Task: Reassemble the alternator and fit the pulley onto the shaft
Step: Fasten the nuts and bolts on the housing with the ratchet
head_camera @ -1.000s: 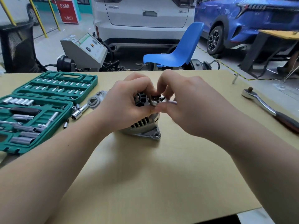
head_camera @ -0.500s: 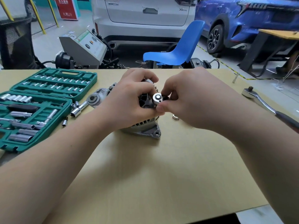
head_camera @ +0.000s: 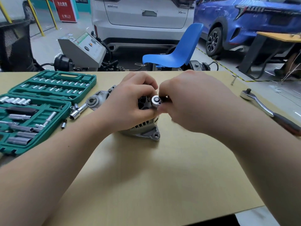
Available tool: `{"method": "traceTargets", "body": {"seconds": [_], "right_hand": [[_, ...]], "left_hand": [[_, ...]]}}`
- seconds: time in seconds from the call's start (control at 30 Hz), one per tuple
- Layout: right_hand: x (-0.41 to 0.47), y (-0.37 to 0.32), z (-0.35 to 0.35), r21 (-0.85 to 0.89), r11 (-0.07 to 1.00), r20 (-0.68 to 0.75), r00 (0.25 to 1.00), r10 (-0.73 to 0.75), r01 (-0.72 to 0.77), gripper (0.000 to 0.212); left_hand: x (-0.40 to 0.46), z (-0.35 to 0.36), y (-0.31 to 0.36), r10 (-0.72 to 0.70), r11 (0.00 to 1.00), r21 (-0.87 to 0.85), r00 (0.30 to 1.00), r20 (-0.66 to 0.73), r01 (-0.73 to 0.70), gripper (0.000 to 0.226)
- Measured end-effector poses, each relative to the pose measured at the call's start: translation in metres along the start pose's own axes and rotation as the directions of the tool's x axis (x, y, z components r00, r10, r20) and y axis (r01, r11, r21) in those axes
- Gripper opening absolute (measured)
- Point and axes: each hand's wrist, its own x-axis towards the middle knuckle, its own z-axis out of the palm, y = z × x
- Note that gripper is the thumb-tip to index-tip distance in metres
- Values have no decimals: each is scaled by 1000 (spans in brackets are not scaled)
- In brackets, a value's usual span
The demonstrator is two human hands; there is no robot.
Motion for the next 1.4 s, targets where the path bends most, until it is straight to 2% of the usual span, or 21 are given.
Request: {"method": "traceTargets", "body": {"seconds": [0.1, 0.17, 0.2, 0.3, 0.43, 0.47, 0.53, 0.6, 0.67, 0.73, 0.9, 1.03, 1.07, 1.17, 1.33, 1.4], "right_hand": [[-1, -11, 3, 114, 992, 12, 998, 57, -58, 37], [-3, -17, 4, 137, 988, -1, 997, 72, -71, 48], [-4, -17, 4, 107, 992, -12, 997, 73, -71, 45], [-4, -11, 2, -22, 998, -63, 997, 53, -54, 13], [-1, -5, 0, -10, 999, -21, 999, 37, -38, 9], [-1, -5, 1, 9, 998, -20, 998, 55, -55, 14], [-1, -8, 4, 66, 995, -20, 997, 80, -79, 38], [-4, -13, 7, 103, 991, -24, 996, 83, -81, 45], [-6, -14, 8, 67, 995, -41, 996, 78, -75, 35], [-5, -11, 5, -16, 998, -70, 996, 54, -55, 18], [-2, -7, 1, -40, 999, -31, 999, 33, -34, 10], [-5, -12, 6, 24, 998, -66, 996, 54, -53, 33], [-6, -13, 7, 23, 998, -72, 996, 52, -51, 34], [-5, -12, 6, -41, 999, -89, 996, 25, -29, 11], [-1, -5, 2, -95, 995, -52, 998, -24, 19, 12], [-3, -7, 3, -105, 994, -72, 997, -4, -3, 20]], "left_hand": [[0, -1, -2, -11, 1000, -10, 1000, 7, 11, 33], [1, -2, -2, -20, 1000, -12, 1000, 15, 20, 28], [1, -2, -1, -20, 1000, -15, 1000, 17, 20, 28], [1, -3, 0, -10, 1000, -28, 999, 32, 11, 27], [1, -1, -1, 7, 1000, -15, 1000, 8, -7, 34], [0, -1, 0, 8, 1000, -14, 1000, -4, -8, 38], [0, 0, -1, 6, 1000, -4, 1000, -6, -6, 44], [0, 0, -2, 6, 1000, 5, 1000, 6, -6, 35], [1, -1, -2, 13, 1000, -3, 1000, 16, -13, 27], [1, -2, -1, 9, 1000, -13, 1000, 21, -8, 32], [1, 1, -2, 19, 1000, 4, 1000, -8, -19, 29], [1, 0, -3, 5, 1000, 1, 1000, 1, -5, 31], [1, -1, -3, 6, 1000, -5, 1000, 11, -6, 28], [2, -1, -1, 10, 1000, -16, 1000, 24, -9, 26], [1, 0, -1, 20, 1000, 8, 1000, 5, -20, 25], [1, 0, -1, 37, 999, 28, 999, 5, -37, 26]]}}
